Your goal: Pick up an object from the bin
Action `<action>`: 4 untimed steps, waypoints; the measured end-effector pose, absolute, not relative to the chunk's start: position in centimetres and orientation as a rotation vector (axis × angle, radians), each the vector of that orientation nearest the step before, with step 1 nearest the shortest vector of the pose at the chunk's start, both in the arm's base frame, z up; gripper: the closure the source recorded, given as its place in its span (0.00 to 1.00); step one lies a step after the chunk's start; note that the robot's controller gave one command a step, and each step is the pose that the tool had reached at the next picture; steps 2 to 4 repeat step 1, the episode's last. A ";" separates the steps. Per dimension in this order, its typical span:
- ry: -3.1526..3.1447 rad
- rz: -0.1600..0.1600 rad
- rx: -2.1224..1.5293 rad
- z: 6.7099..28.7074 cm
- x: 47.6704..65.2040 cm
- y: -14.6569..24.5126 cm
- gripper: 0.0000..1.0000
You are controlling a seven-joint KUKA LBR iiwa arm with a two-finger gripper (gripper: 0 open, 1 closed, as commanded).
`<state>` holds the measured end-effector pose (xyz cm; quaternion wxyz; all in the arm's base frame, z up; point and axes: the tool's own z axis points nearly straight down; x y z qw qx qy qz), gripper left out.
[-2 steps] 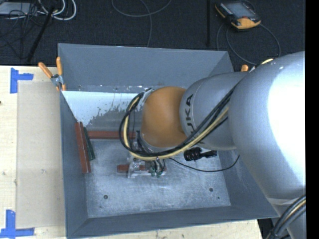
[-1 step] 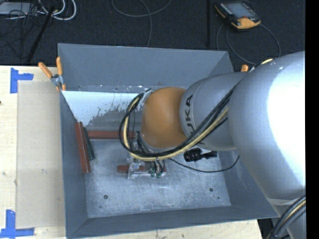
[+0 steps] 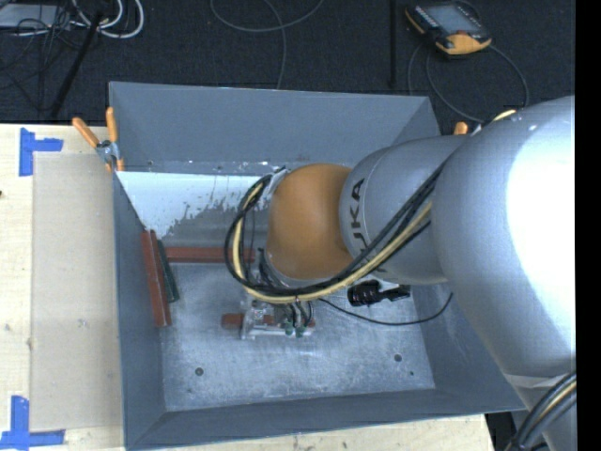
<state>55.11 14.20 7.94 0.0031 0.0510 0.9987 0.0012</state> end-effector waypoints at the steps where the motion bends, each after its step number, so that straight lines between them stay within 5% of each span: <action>1: 3.141 -0.001 0.160 9.4 54.9 14.1 1.00; 4: 3.141 -0.001 0.160 9.4 54.9 14.1 1.00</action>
Offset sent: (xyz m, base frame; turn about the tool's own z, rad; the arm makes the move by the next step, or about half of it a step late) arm 0.0001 0.0000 0.0540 0.0000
